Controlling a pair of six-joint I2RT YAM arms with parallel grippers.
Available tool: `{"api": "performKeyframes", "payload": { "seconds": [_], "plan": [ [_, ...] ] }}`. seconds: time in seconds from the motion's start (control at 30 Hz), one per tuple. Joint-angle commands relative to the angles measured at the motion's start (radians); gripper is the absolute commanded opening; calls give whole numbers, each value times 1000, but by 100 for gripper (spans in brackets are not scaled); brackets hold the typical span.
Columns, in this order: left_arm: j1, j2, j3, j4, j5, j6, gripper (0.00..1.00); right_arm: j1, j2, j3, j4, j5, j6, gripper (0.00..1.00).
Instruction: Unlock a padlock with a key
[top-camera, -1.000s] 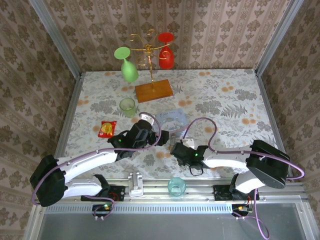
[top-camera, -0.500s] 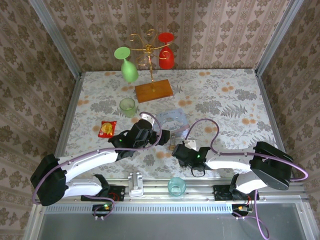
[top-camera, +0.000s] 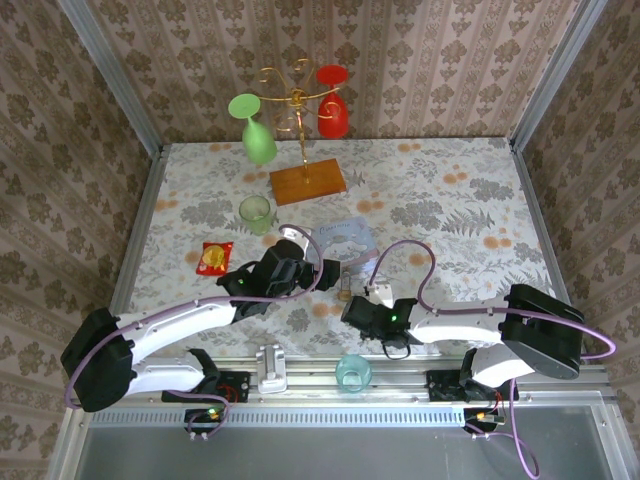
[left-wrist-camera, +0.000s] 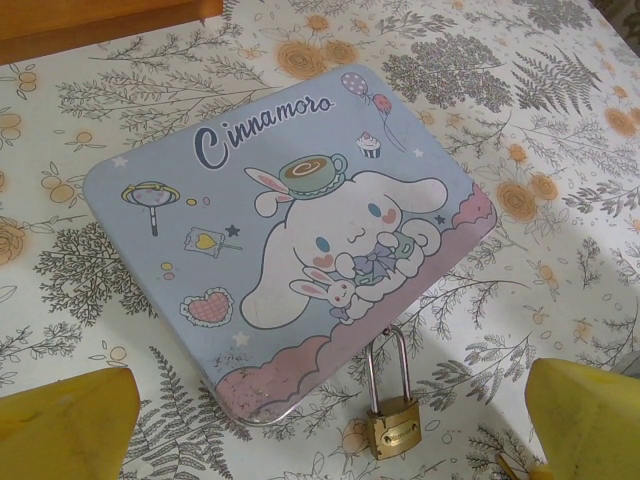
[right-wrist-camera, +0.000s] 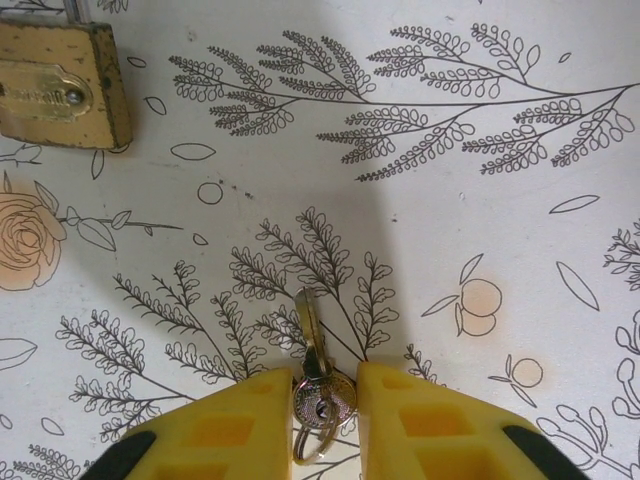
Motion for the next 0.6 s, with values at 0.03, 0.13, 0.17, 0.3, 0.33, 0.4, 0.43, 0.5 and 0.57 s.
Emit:
{"api": "performKeyframes", "payload": {
  "seconds": [0.03, 0.13, 0.17, 0.3, 0.33, 0.4, 0.43, 0.5, 0.57],
  "plan": [
    [-9, -17, -19, 23, 6, -17, 100, 21, 21, -33, -132, -34, 49, 17],
    [-10, -22, -27, 32, 0, -17, 100, 21, 5, -49, -114, -33, 49, 11],
    [-10, -21, -28, 35, -1, -14, 100, 21, 0, -51, -114, -32, 49, 8],
    [-7, -15, -26, 53, -2, -8, 100, 20, -27, -63, -100, -21, 43, 4],
    [-7, -12, -26, 57, 0, -8, 100, 19, -28, -68, -96, -19, 41, 4],
    [-8, -6, -23, 64, 2, -5, 100, 12, -77, -77, -87, -13, 31, 2],
    [-7, -5, -24, 69, 3, -7, 100, 10, -94, -81, -87, -8, 25, 1],
    [-7, -2, -24, 84, 8, -7, 100, 0, -150, -88, -75, 2, -6, 0],
    [-2, -1, -17, 94, 15, -5, 100, -30, -215, -100, -49, -10, -56, 0]
  ]
}}
